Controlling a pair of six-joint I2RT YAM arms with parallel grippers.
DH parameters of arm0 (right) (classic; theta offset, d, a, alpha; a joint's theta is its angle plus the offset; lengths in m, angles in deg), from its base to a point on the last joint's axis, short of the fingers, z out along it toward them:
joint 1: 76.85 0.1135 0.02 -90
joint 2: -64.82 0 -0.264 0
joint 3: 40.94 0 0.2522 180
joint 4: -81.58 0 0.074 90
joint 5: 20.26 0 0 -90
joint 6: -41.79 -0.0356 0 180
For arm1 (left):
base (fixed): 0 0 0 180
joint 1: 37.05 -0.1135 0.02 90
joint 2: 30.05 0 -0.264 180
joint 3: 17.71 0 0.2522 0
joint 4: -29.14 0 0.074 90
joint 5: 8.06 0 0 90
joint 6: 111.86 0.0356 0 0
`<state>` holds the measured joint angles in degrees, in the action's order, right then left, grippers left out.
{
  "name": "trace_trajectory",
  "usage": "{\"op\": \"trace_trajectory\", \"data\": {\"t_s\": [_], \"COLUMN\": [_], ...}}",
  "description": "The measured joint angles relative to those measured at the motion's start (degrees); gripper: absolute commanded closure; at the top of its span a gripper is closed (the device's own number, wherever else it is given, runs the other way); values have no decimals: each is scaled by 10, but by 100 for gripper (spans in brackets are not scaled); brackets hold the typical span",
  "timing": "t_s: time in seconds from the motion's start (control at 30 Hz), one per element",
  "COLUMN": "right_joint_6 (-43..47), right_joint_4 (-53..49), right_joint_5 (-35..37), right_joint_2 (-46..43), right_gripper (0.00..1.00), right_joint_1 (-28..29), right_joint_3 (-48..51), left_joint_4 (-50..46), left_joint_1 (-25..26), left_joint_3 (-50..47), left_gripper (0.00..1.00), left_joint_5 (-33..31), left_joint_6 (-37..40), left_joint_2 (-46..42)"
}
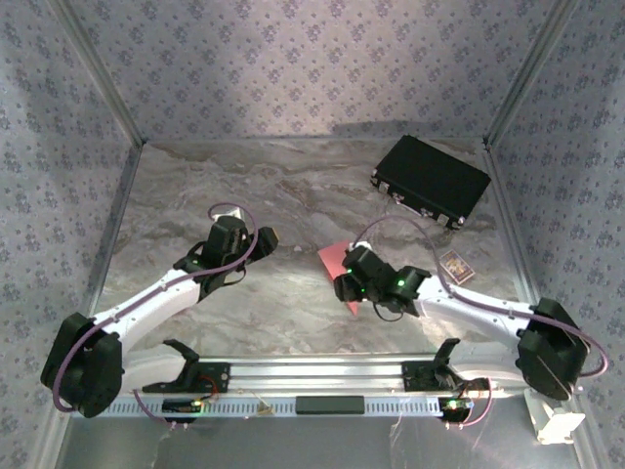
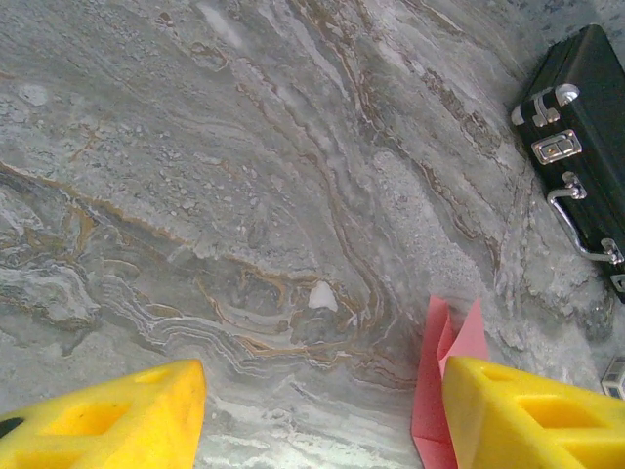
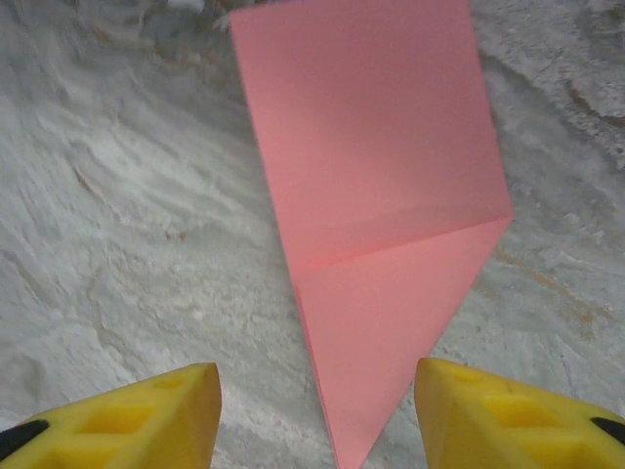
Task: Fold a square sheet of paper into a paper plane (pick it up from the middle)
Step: Turn over the paper at the center of the table, then fold the wing for the fifth time at the center of the table.
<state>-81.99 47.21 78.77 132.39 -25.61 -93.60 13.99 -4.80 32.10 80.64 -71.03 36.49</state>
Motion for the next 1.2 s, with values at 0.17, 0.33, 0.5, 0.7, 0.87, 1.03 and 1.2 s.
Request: {"op": "trace_trajectory", "data": {"t_s": [0.17, 0.33, 0.5, 0.7, 0.87, 1.03, 1.2], "right_joint_6": [6, 1, -27, -57, -78, -101, -128], "right_joint_4": [18, 73, 106, 148, 185, 226, 253], "right_joint_5": [-58, -153, -220, -271, -296, -319, -324], "right_joint_2": [-11, 2, 31, 45, 65, 98, 122], "right_gripper": [1, 2, 22, 50, 65, 73, 75], "right_joint_1": [-60, -123, -169, -183, -188, -196, -197], "right_joint_3": [9, 38, 74, 90, 91, 92, 98], "left_joint_4": [1, 3, 5, 11, 15, 15, 15], "left_joint_1": [0, 0, 0, 0, 0, 0, 0], "left_joint_3": [0, 0, 0, 0, 0, 0, 0], "left_gripper": [35, 35, 35, 35, 34, 35, 35], "left_joint_5": [13, 26, 37, 47, 56, 65, 67], "left_joint_6": [0, 0, 0, 0, 0, 0, 0], "left_joint_2": [9, 17, 21, 24, 42, 52, 52]}}
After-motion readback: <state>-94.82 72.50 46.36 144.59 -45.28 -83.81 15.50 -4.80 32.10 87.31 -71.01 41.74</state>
